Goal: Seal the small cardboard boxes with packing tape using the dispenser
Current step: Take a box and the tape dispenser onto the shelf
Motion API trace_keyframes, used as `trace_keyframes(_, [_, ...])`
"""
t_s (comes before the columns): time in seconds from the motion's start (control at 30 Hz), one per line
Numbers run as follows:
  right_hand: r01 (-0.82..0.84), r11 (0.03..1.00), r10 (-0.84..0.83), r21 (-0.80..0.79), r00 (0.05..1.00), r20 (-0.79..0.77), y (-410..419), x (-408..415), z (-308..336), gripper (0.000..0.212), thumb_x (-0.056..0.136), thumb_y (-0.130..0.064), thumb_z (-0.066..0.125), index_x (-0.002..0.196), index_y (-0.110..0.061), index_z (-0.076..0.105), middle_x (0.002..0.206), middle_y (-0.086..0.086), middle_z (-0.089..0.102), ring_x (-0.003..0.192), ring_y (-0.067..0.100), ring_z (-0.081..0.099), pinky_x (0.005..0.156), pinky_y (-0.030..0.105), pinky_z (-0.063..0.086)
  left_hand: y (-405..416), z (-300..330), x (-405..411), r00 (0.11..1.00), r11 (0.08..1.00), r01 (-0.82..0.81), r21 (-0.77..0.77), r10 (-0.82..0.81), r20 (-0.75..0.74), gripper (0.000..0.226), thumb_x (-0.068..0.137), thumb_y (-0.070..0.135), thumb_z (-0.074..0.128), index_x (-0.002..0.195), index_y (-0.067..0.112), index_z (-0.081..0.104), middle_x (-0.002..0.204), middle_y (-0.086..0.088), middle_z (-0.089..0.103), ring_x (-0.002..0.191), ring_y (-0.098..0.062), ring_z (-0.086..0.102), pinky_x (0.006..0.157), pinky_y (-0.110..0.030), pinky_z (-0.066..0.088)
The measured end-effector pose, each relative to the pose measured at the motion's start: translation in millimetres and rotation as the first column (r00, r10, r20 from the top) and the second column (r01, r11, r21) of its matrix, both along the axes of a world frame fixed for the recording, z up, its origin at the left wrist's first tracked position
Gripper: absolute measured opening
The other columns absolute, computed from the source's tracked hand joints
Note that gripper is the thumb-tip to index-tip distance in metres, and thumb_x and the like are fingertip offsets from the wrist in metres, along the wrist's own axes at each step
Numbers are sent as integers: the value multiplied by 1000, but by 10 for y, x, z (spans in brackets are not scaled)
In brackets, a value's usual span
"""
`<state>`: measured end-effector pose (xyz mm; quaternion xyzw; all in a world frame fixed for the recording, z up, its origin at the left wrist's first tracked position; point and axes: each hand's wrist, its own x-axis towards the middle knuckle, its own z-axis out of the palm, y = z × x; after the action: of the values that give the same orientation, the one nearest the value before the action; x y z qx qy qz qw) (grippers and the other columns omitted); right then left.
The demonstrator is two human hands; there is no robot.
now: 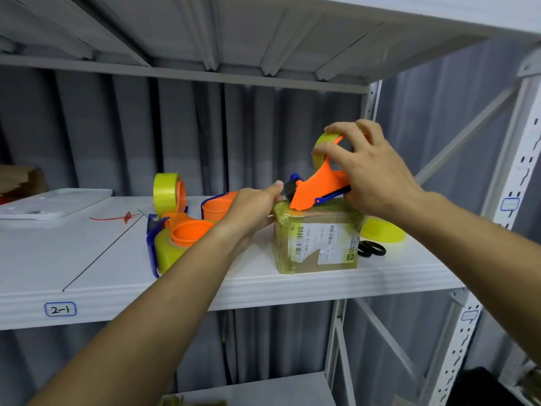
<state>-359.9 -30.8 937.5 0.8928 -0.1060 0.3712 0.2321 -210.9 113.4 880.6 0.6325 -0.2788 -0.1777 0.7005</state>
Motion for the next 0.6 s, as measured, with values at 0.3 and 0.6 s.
trace_keyframes(0.3, [18, 1000, -18, 5, 1000, 2, 7, -13, -8, 89, 63, -8, 85, 138, -32, 44, 153, 5, 31, 139, 39, 23, 90, 55, 51, 46, 96, 17, 996, 996, 80, 40, -78, -49, 20, 99, 19, 62, 108, 4, 72, 92, -4, 77, 89, -18, 71, 88, -34, 59])
trace_keyframes(0.6, [26, 999, -26, 32, 1000, 8, 20, -18, -24, 86, 65, -6, 83, 139, -30, 45, 154, 6, 30, 140, 40, 22, 91, 54, 49, 28, 104, 9, 997, 998, 53, 36, -51, -63, 29, 99, 35, 59, 86, 12, 70, 104, -2, 73, 98, -21, 69, 80, -34, 56])
